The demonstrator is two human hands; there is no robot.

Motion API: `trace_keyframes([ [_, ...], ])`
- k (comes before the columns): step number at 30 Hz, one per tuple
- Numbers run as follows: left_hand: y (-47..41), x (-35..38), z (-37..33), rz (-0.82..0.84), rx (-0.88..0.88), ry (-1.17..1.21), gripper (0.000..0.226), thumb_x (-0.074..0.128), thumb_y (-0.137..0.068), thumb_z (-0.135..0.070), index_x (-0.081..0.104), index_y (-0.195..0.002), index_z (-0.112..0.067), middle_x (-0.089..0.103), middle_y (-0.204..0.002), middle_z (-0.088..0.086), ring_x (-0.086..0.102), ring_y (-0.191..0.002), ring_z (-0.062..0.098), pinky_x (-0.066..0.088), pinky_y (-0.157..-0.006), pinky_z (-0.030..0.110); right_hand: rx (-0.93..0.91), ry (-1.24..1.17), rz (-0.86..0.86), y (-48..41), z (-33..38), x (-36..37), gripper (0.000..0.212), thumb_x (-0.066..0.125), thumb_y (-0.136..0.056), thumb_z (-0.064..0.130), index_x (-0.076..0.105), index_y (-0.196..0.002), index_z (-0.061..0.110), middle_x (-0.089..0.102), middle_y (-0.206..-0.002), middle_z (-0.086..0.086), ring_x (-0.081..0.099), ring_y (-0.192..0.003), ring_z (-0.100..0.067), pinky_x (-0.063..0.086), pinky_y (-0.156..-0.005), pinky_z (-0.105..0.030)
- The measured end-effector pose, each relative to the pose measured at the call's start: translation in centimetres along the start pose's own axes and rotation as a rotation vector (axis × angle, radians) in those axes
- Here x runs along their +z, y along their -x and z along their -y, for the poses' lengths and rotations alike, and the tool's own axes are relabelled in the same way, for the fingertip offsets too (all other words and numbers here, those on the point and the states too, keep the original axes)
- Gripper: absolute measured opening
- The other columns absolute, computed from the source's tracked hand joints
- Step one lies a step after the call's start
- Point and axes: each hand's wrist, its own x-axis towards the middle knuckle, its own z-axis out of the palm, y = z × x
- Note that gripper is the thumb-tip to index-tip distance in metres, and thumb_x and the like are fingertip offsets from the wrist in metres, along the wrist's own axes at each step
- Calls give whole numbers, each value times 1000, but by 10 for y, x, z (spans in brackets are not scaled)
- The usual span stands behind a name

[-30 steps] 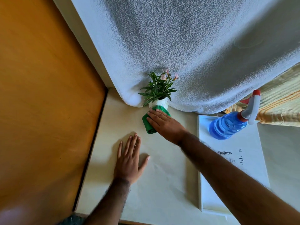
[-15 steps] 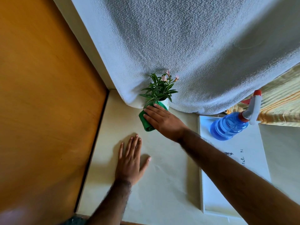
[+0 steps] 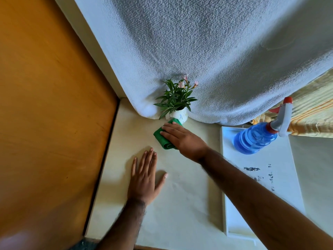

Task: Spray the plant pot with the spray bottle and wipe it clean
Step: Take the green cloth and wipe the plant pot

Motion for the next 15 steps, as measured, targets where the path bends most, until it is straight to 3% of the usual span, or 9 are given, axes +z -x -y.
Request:
trace_keyframes([
  [2,0,-1,0,-5,3,1,86,41,-100,-65,23,-165,-12,22,-175,8,22,-162,24,28,-128,58,32,24,-64,1,2,-6,41,31,-109,3,59,-137,-7,58,-143,-26,50,-138,-42,34,-119,-54],
  [4,0,-1,-1,-8,5,-4,86,42,-99,-65,24,-165,-12,23,-175,8,22,-162,25,29,-127,59,74,53,-107,0,1,-13,59,9,-113,15,59,-138,-6,57,-144,-24,49,-139,-39,31,-121,-51],
  [6,1,-2,-1,-9,8,-9,86,43,-99,-65,26,-164,-11,25,-174,9,24,-161,26,31,-126,59,75,94,-114,1,-2,-15,64,5,-112,17,59,-137,-6,58,-144,-24,50,-138,-40,32,-120,-52],
  [9,0,-4,-2,-8,8,-14,86,44,-99,-64,27,-164,-10,26,-174,10,26,-161,27,32,-126,59,64,108,-76,4,-9,-14,46,25,-109,8,60,-136,-7,59,-142,-26,50,-137,-42,38,-117,-57],
  [15,-1,-5,-3,-20,10,-15,85,43,-99,-64,30,-163,-10,29,-173,10,29,-160,27,33,-125,59,41,34,-98,9,-17,-6,42,58,-93,-11,60,-135,-7,59,-142,-24,50,-138,-41,33,-119,-52],
])
